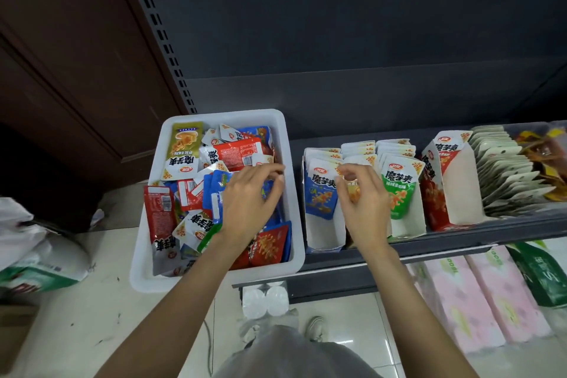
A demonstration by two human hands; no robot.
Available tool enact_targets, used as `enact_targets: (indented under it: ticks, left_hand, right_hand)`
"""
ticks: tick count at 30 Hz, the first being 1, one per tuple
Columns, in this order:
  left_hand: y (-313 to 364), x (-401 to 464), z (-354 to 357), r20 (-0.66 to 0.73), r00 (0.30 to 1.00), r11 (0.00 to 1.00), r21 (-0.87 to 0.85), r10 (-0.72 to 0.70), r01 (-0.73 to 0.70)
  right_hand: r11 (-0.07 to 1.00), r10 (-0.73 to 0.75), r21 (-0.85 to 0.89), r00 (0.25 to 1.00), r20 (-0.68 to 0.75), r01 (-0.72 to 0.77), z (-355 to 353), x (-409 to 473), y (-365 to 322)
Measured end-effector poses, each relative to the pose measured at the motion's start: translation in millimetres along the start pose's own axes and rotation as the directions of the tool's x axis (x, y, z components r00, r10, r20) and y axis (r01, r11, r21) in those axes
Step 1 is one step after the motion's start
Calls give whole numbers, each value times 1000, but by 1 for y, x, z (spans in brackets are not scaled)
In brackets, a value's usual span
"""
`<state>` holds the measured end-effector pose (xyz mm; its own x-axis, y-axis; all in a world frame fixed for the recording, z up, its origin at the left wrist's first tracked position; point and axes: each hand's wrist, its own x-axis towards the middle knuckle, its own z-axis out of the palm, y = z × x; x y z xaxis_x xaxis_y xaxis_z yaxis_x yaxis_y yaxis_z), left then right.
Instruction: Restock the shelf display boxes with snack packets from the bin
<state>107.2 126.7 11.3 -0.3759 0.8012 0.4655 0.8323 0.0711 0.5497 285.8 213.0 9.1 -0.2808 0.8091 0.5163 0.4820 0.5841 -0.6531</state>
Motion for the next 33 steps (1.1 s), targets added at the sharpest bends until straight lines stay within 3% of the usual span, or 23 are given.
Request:
enact_targets:
  ticks: [2,4,7,11,15,20,25,29,33]
  left_hand:
    - [-13,-12,-16,-44,998,999,22,-36,37]
    - [-33,-27,-30,-27,998,992,107,-60,62]
    - [-66,-48,-43,167,967,938,319,-195,134]
    - [-83,-55,-48,331,898,883,456,-290,117]
    - [-81,-48,-45,336,906,860,507,-257,56]
    - [-74,-35,-38,308,901,894,418,-306,161]
    - [-59,-18,-16,374,854,908,349,-362,232]
    - [-54,-17,-4,388,842,926,201,-375,320]
    - [-43,-17,-6,217,938,962,18,-270,273]
  right_hand:
    - [993,-80,91,991,109,70,2,-5,-20]
    - [978,-199,127,935,294,168,14,-10,-41]
    - [939,-316,37,819,479,341,47,-14,-61]
    - [917,-70,-245,731,679,315,91,-6,-73]
    - [817,52,-458,747,663,350,122,9,-73]
    - [778,15,-470,736,677,417,124,19,-78]
    - [753,64,-481,678,732,449,120,22,-74]
    - [838,55,-422,716,696,346,103,27,-80]
    - [972,-43,-168,828,559,163,75,27,-81]
